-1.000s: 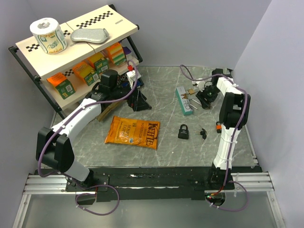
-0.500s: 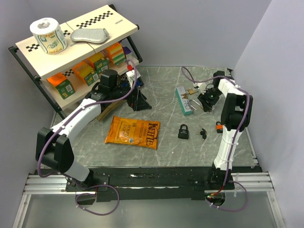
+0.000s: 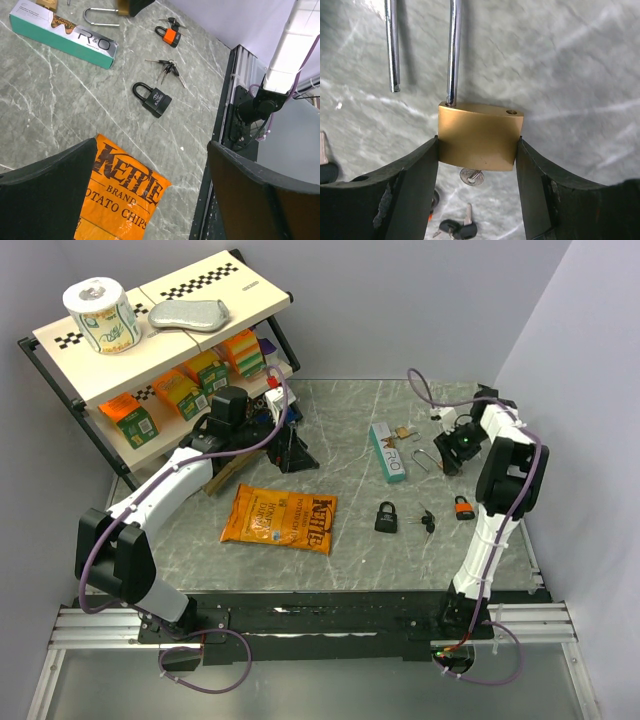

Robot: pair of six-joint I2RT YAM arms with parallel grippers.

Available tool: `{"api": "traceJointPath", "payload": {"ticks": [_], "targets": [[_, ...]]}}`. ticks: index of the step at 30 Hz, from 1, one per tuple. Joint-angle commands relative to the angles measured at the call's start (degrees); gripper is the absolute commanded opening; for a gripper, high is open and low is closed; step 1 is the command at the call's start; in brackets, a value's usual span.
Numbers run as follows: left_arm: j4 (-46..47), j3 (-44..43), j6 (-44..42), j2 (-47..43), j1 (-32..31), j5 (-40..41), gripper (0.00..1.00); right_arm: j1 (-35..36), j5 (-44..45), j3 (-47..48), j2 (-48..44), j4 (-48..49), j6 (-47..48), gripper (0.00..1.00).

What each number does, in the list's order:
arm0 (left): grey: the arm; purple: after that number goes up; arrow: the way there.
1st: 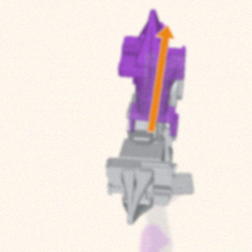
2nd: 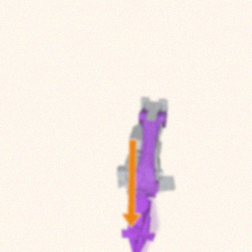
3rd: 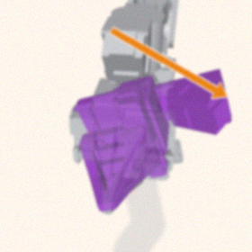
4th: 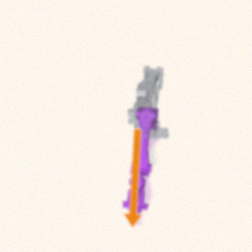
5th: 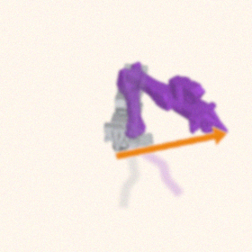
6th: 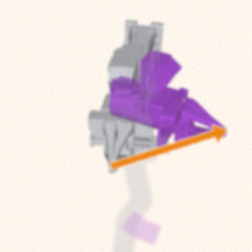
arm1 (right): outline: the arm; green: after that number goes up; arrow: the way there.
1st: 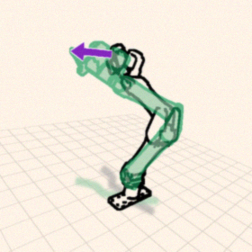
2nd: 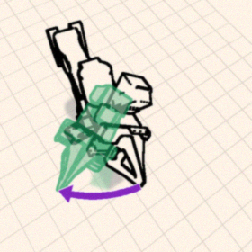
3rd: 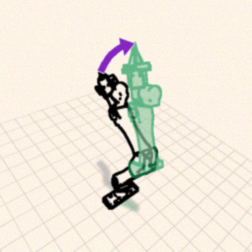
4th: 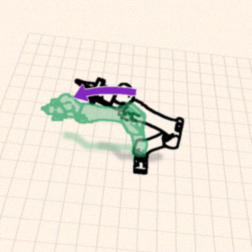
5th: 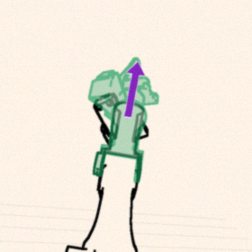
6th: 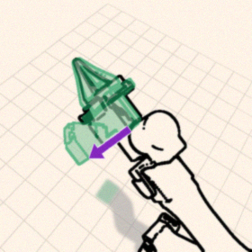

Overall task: Lock with the key
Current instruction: Pick up the lock from the center of the board.

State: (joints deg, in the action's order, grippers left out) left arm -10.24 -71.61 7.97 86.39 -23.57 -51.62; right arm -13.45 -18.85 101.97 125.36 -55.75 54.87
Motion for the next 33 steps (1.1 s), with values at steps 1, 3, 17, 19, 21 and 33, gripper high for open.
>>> {"api": "traceJointPath", "payload": {"ticks": [1, 3, 17, 19, 21, 33], "targets": [[0.13, -2.30, -2.25, -0.35, 0.28, -0.33, 0.96, -0.43, -5.57, 1.48, -9.07, -0.95, -1.43, 0.00], [-0.04, -2.48, -2.86, 0.01, 0.19, -0.42, 0.97, -0.43, -8.03, 0.42, -11.18, -0.94, -1.78, 0.00], [2.51, -2.92, -1.46, 2.47, 0.19, -2.44, 0.99, 0.53, -11.65, -1.60, -15.50, -2.35, -1.88, 0.00], [2.51, -2.92, -1.64, 2.56, 0.28, -2.18, 0.99, 0.62, -11.73, -2.04, -14.45, -2.70, -1.96, 0.00], [2.77, -2.74, -1.55, 2.56, 0.19, -2.17, 0.99, 0.97, -11.03, -3.35, -13.83, -1.57, -2.75, 0.00], [2.33, -2.48, -1.55, 2.47, 0.19, -1.47, 0.99, 3.61, -0.14, -7.58, -6.19, 4.24, -0.38, 0.00]]}}
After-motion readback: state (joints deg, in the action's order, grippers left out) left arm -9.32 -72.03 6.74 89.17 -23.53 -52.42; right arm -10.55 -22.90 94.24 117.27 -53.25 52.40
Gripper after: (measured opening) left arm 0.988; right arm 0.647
